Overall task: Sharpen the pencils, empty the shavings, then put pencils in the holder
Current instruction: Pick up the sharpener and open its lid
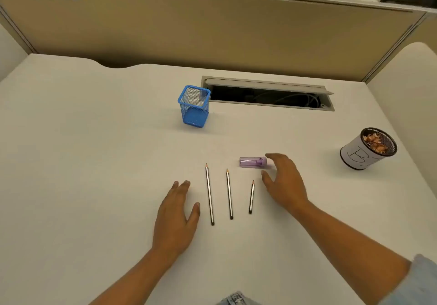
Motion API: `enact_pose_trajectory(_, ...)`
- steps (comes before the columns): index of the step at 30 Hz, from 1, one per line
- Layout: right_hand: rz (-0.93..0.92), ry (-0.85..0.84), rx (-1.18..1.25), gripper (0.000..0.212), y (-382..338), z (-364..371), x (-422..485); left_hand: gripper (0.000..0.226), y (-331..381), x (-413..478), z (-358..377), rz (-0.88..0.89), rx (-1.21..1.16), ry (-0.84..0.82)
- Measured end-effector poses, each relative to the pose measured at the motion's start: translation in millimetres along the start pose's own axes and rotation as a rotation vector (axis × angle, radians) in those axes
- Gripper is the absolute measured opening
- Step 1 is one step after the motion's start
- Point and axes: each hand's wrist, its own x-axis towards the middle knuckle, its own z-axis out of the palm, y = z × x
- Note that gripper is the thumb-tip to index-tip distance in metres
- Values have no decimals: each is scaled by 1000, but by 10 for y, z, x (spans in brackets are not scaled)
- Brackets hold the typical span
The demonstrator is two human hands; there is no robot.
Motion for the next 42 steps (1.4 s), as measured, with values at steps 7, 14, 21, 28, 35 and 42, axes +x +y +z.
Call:
enact_pose_trajectory(7, 0, -109, -81, 42, 113, 88, 304, 57, 394, 60, 148, 121, -74, -27)
enact_pose_trajectory(14, 33, -107, 123, 27, -151, -40, 284, 65, 511, 182, 160, 239, -1, -50)
enact_pose_trajectory(21, -186, -227, 424, 13, -937, -301, -166, 65, 758, 258, 35, 513, 118, 43)
enact_pose_trajectory(28, -118, -205, 527, 16, -1286, -454, -561, 36, 885, -94, -227, 311, -126, 11)
enact_pose_trajectory(35, 31, -281, 627, 9, -1413, -627, -750, 28, 811, -315, -426, 410, -195, -9)
enact_pose_trajectory(42, 113, -317, 469, 6, -1526, -658, -855, 18, 831, -427, -539, 530, -39, 24)
